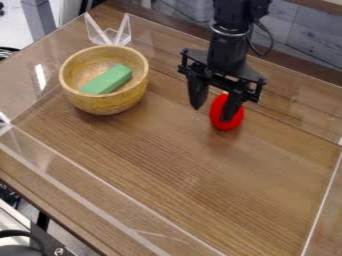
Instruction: Move the red fruit to the left
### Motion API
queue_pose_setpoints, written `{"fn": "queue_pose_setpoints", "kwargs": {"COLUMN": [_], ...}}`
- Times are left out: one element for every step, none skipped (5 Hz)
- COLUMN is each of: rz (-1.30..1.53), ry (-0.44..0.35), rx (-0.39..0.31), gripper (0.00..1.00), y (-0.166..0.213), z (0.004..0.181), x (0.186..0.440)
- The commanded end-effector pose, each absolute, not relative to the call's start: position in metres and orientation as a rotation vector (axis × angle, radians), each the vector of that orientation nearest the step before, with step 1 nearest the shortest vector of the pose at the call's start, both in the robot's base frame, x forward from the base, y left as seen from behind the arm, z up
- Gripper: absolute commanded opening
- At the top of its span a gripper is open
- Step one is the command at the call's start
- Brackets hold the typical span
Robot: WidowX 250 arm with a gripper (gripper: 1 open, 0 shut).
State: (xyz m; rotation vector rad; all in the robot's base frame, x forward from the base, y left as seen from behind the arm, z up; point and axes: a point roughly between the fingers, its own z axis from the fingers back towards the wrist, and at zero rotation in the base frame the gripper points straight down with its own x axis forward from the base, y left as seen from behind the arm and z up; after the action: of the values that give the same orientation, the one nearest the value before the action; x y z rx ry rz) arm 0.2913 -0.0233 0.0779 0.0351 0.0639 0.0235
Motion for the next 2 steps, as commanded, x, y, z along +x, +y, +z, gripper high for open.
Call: {"fn": "queue_pose_setpoints", "kwargs": {"rz": [0.011, 0.008], "ry": [-0.004, -0.006], "rx": [0.033, 0.037], "gripper": [0.00, 1.00], "y": [-0.0267, -0.0271], "z": [0.0939, 0.0962], "x": [0.2955, 0.2927]}}
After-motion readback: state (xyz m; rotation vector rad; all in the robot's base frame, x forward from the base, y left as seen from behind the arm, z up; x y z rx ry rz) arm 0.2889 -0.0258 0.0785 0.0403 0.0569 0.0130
